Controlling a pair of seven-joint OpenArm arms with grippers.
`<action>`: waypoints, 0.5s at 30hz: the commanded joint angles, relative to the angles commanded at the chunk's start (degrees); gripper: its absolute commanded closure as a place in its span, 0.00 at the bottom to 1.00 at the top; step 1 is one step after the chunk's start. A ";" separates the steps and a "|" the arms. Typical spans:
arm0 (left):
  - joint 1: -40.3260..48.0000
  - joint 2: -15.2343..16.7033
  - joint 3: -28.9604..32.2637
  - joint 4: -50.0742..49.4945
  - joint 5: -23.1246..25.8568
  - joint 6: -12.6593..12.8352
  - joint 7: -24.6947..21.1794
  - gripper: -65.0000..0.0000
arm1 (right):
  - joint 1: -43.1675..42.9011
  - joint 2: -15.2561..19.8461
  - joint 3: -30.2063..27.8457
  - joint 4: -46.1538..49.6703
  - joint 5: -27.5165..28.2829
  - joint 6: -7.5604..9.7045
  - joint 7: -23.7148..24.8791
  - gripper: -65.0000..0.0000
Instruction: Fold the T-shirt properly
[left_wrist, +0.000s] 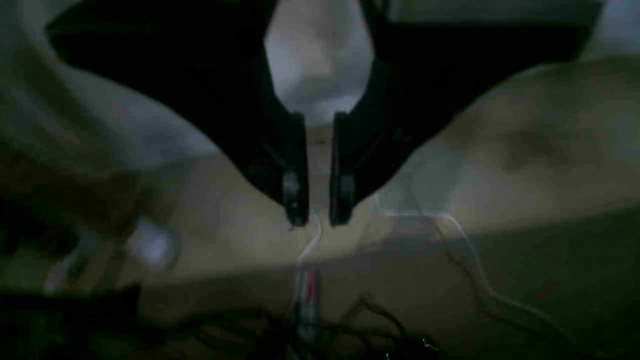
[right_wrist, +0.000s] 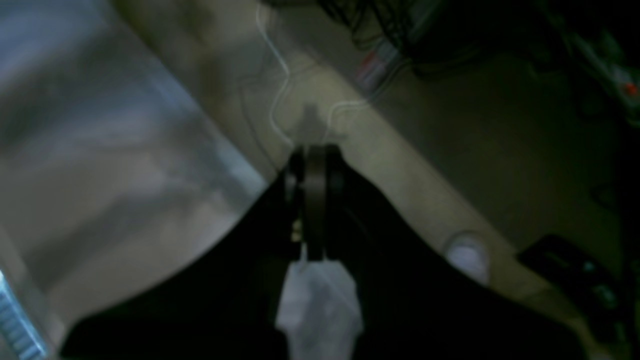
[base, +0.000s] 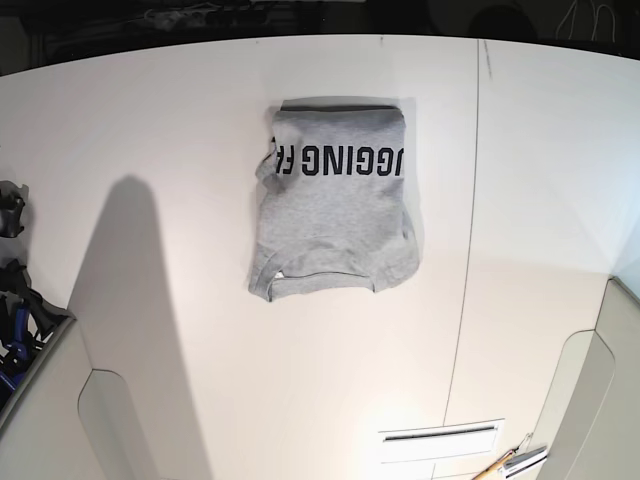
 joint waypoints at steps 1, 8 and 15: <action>-2.80 0.76 2.38 -5.55 1.22 0.00 -0.96 0.87 | 1.92 -0.61 -1.90 -3.43 -0.83 0.00 0.00 1.00; -20.68 4.04 17.11 -33.22 3.63 0.04 -9.92 0.87 | 14.01 -7.17 -10.56 -20.20 -2.10 0.00 0.02 1.00; -28.26 5.79 26.45 -36.94 3.82 15.19 -12.92 0.87 | 18.10 -10.78 -11.23 -23.63 -2.08 0.00 0.04 1.00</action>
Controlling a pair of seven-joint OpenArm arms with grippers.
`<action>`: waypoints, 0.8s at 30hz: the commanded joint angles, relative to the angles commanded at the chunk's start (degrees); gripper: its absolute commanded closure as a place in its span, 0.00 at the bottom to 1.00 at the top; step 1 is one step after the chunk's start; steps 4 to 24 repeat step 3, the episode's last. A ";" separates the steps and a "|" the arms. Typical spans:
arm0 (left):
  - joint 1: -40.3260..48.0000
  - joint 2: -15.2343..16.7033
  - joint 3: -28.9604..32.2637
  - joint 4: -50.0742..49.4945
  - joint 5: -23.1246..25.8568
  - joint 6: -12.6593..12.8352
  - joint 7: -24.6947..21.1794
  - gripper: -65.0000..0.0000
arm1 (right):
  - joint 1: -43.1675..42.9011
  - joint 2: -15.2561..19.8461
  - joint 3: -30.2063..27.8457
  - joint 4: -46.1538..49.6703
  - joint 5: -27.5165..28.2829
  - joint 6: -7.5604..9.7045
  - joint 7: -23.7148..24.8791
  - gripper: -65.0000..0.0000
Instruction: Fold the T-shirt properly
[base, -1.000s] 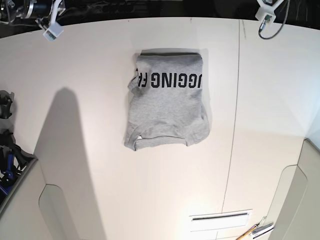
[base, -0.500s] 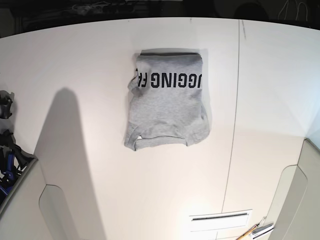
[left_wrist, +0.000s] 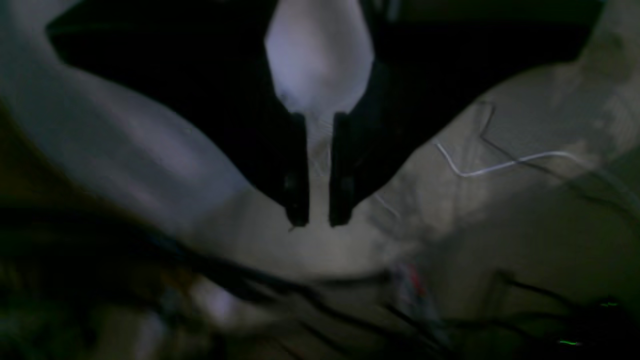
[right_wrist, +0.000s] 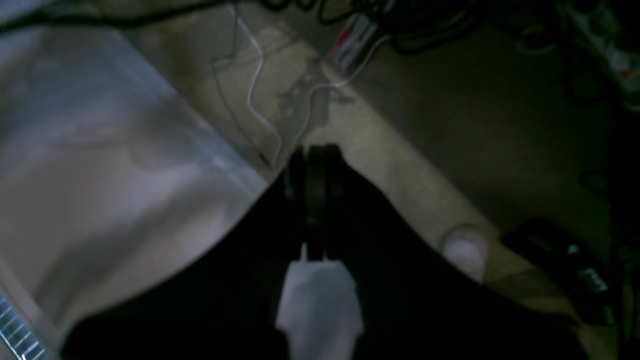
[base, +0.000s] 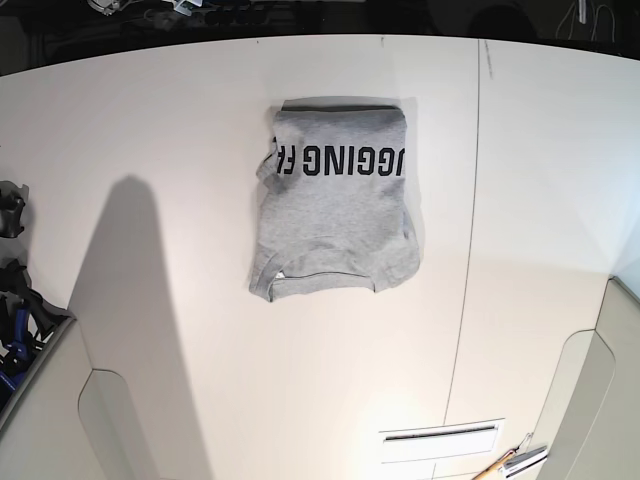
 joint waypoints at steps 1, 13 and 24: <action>-0.76 0.13 0.28 0.00 0.00 1.88 0.00 0.87 | 0.07 -0.31 0.00 0.00 -0.02 -0.02 -0.02 1.00; -1.84 0.31 0.33 0.00 -0.02 3.54 0.00 0.87 | 0.15 -0.46 0.00 0.02 0.00 -0.02 -0.02 1.00; -1.84 0.31 0.33 0.00 -0.02 3.54 0.00 0.87 | 0.15 -0.46 0.00 0.02 0.00 -0.02 -0.02 1.00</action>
